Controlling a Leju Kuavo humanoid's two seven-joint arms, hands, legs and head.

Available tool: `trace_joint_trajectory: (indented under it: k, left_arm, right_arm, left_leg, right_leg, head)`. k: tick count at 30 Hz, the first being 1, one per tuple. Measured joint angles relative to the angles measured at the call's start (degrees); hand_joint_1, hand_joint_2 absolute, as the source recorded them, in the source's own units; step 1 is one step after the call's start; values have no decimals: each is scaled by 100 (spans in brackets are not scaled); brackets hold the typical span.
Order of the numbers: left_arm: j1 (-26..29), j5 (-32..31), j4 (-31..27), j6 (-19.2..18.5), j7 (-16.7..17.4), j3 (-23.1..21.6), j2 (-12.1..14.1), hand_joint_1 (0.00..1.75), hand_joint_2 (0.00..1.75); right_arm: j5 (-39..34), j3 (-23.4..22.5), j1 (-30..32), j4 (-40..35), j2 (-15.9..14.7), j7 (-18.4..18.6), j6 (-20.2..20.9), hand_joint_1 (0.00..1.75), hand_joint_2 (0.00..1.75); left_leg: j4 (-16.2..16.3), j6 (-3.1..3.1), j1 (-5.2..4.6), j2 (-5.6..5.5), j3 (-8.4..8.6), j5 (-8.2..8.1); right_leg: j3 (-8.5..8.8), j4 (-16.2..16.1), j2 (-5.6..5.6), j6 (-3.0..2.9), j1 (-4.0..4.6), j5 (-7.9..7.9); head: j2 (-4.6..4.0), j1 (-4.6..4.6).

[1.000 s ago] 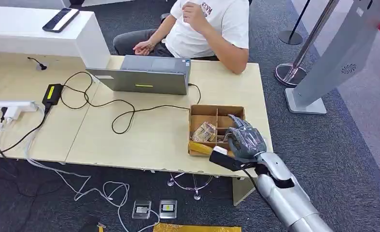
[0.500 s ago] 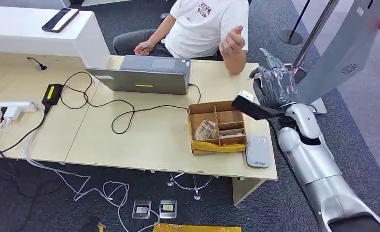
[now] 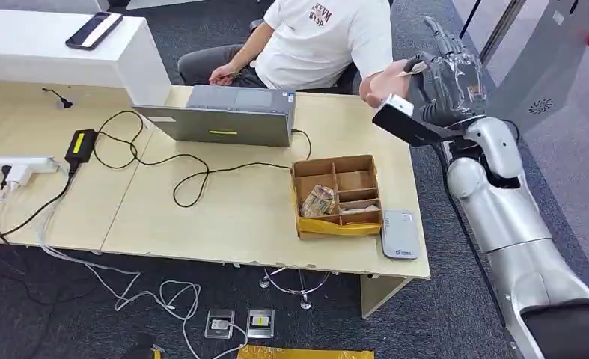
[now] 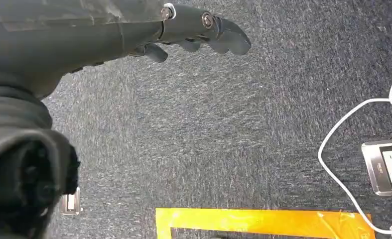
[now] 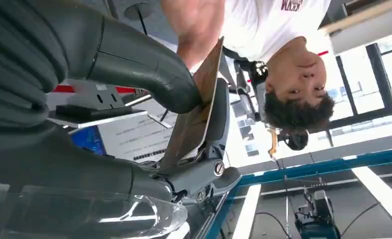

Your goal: Pass the card to the sensor for recognition and then transmit it.

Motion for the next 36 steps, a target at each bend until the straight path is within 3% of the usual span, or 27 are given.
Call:
trace_joint_trajectory:
  k: [7, 20, 29, 30, 31, 32, 33, 36]
  left_arm:
    - [-3, -28, 0, -68, -48, -57, 2, 0, 0]
    - [-22, -57, 0, -142, -52, -219, 66, 0, 0]
    - [-23, -55, 0, -181, -52, -240, 111, 0, 0]
    - [-23, -55, 0, -181, -52, -240, 111, 0, 0]
    - [-23, -52, 0, -179, -52, -241, 111, 0, 0]
    - [-24, -50, 0, -179, -52, -243, 111, 0, 0]
    - [-23, -46, 0, -179, -52, -243, 111, 0, 0]
    - [-23, -26, 0, -188, -52, -243, 114, 0, 0]
  right_arm:
    - [-37, 13, -279, 464, 66, -199, -94, 175, 175]
    - [-48, 131, -768, 2085, 299, -310, -308, 175, 175]
    - [-52, 175, -756, 2457, 354, -310, -293, 175, 175]
    - [-52, 175, -757, 2481, 365, -312, -293, 166, 175]
    - [-52, 175, -756, 2507, 369, -310, -284, 131, 175]
    - [-52, 177, -756, 2529, 372, -312, -262, 9, 175]
    - [-52, 177, -755, 2544, 374, -312, -249, 0, 175]
    - [-48, 184, -737, 2623, 395, -308, -243, 0, 175]
  left_leg:
    - [-1, 0, 0, -1, -2, 0]
    - [0, 0, 1, -3, 2, 0]
    - [0, 0, 1, -3, 2, 1]
    - [0, 0, 1, -3, 2, 1]
    - [0, 0, 1, -3, 2, 1]
    - [0, 0, 1, -3, 2, 1]
    - [0, 0, 1, -3, 2, 1]
    - [0, 0, 1, -3, 1, 1]
  right_leg:
    - [-1, 0, -2, 0, 0, 0]
    - [3, 0, -4, 0, 1, 0]
    - [2, 0, -3, 0, 1, 0]
    - [2, 0, -3, 0, 1, 0]
    - [2, 0, -3, 0, 1, 0]
    - [2, 0, -3, 0, 1, 0]
    - [2, 0, -3, 0, 1, 0]
    - [2, 0, -4, 0, 1, 0]
  head:
    - [0, 0]
    - [0, 0]
    - [0, 0]
    - [0, 2]
    - [0, 0]
    - [0, 0]
    - [0, 2]
    - [0, 2]
